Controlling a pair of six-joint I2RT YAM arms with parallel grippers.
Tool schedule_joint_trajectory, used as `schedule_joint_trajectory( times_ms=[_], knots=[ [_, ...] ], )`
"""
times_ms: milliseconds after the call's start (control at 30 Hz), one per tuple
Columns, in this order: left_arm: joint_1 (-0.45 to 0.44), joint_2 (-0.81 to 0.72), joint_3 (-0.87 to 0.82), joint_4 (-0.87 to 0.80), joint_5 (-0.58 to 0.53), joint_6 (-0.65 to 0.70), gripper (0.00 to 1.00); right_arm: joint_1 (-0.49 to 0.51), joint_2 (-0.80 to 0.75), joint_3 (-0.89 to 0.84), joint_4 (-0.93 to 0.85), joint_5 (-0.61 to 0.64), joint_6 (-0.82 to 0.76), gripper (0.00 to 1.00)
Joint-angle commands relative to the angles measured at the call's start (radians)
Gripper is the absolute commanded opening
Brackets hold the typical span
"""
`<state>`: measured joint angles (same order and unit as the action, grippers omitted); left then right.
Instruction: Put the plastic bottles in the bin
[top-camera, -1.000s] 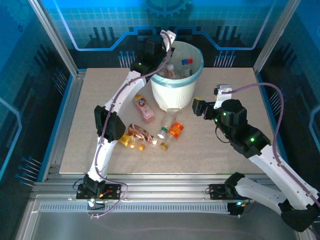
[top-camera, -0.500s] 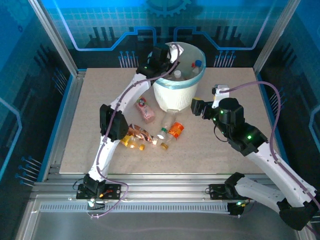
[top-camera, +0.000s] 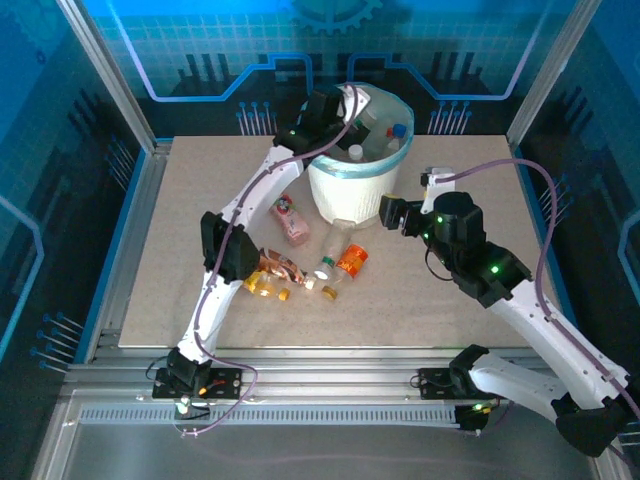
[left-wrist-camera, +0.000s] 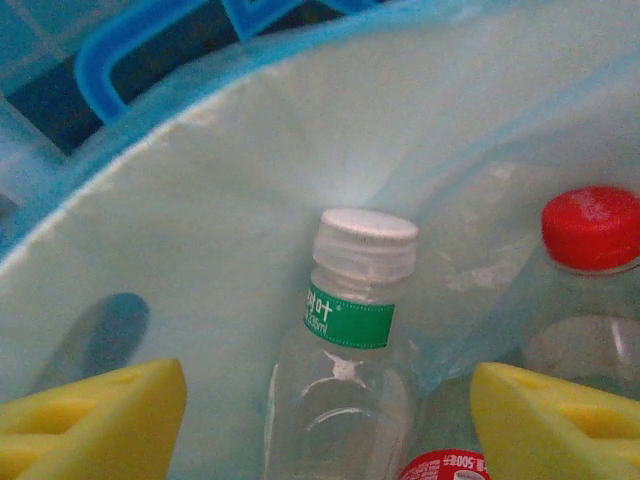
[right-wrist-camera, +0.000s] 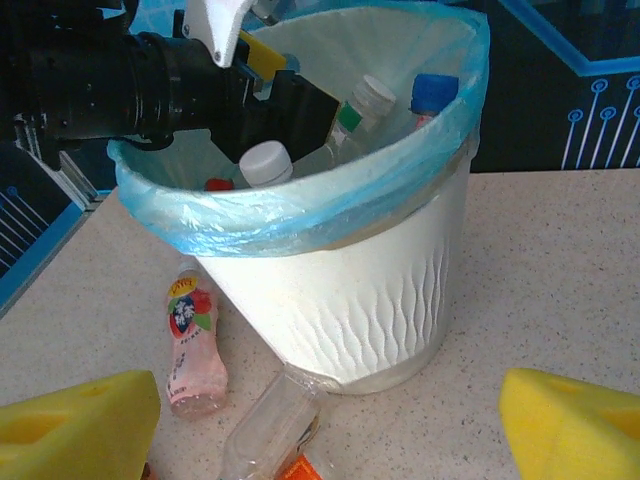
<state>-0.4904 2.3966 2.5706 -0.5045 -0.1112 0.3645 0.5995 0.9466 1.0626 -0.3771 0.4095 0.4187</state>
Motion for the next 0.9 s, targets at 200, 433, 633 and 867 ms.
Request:
schedule_joint_trajectory(
  times_ms=[200, 433, 633, 867],
  knots=[
    [-0.004, -0.224, 0.042, -0.016, 0.043, -0.148, 0.77, -0.015, 0.028, 0.109, -0.095, -0.056, 0.02, 0.87],
    [-0.012, -0.414, -0.036, -0.168, 0.092, -0.311, 0.77, 0.05, 0.181, 0.313, -0.335, -0.216, -0.176, 0.81],
    [-0.018, -0.661, -0.341, -0.315, 0.119, -0.431, 0.76, 0.232, 0.257, 0.359, -0.348, -0.2, -0.327, 0.79],
    [-0.006, -0.993, -0.833, -0.382, 0.043, -0.523, 0.76, 0.425, 0.376, 0.29, -0.196, -0.236, -0.224, 0.72]
  ],
)
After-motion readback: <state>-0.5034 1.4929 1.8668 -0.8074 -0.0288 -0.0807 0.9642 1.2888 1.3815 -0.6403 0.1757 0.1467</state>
